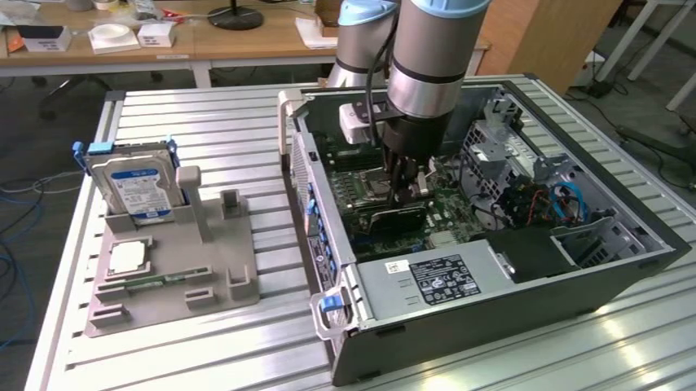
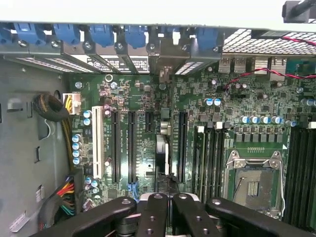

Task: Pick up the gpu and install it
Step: 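Insert the gpu into the slot, then press down on the gpu until it lock into place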

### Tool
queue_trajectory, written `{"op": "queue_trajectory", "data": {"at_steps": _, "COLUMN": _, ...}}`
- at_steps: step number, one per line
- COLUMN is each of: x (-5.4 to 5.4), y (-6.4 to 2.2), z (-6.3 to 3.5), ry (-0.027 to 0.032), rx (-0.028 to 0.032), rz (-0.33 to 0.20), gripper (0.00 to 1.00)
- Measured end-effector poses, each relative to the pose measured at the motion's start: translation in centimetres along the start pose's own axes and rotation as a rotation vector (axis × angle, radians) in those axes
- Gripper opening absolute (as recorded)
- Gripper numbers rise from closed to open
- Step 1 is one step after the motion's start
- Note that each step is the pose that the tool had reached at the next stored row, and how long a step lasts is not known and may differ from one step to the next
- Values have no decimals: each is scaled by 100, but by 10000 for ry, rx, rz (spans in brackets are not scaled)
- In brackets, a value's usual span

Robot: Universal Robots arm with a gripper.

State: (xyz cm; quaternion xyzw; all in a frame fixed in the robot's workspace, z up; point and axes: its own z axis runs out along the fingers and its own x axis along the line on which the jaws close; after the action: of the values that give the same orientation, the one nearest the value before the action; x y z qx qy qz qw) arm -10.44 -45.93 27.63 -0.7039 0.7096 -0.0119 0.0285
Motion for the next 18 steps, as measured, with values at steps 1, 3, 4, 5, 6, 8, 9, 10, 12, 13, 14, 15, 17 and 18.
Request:
{"op": "queue_trajectory", "data": {"at_steps": 1, "x": 0, "y": 0, "z": 0, "ry": -4, "rx": 0, "rz": 0, "gripper": 10}}
{"op": "queue_trajectory", "data": {"at_steps": 3, "x": 0, "y": 0, "z": 0, "ry": -15, "rx": 1, "rz": 0, "gripper": 10}}
{"op": "queue_trajectory", "data": {"at_steps": 4, "x": 0, "y": 0, "z": 0, "ry": -20, "rx": 2, "rz": 1, "gripper": 10}}
{"op": "queue_trajectory", "data": {"at_steps": 5, "x": 0, "y": 0, "z": 0, "ry": -25, "rx": 2, "rz": 1, "gripper": 10}}
{"op": "queue_trajectory", "data": {"at_steps": 6, "x": 0, "y": 0, "z": 0, "ry": -30, "rx": 2, "rz": 1, "gripper": 10}}
{"op": "queue_trajectory", "data": {"at_steps": 8, "x": 0, "y": 0, "z": 0, "ry": -41, "rx": 3, "rz": 2, "gripper": 10}}
{"op": "queue_trajectory", "data": {"at_steps": 9, "x": 0, "y": 0, "z": 0, "ry": -46, "rx": 3, "rz": 3, "gripper": 10}}
{"op": "queue_trajectory", "data": {"at_steps": 10, "x": 0, "y": 0, "z": 0, "ry": -50, "rx": 3, "rz": 3, "gripper": 10}}
{"op": "queue_trajectory", "data": {"at_steps": 12, "x": 0, "y": 0, "z": 0, "ry": -61, "rx": 4, "rz": 4, "gripper": 10}}
{"op": "queue_trajectory", "data": {"at_steps": 13, "x": 0, "y": 0, "z": 0, "ry": -66, "rx": 4, "rz": 4, "gripper": 10}}
{"op": "queue_trajectory", "data": {"at_steps": 14, "x": 0, "y": 0, "z": 0, "ry": -71, "rx": 5, "rz": 4, "gripper": 10}}
{"op": "queue_trajectory", "data": {"at_steps": 15, "x": 0, "y": 0, "z": 0, "ry": -76, "rx": 5, "rz": 4, "gripper": 10}}
{"op": "queue_trajectory", "data": {"at_steps": 17, "x": 0, "y": 0, "z": 0, "ry": -86, "rx": 6, "rz": 4, "gripper": 10}}
{"op": "queue_trajectory", "data": {"at_steps": 18, "x": 0, "y": 0, "z": 0, "ry": -92, "rx": 6, "rz": 5, "gripper": 10}}
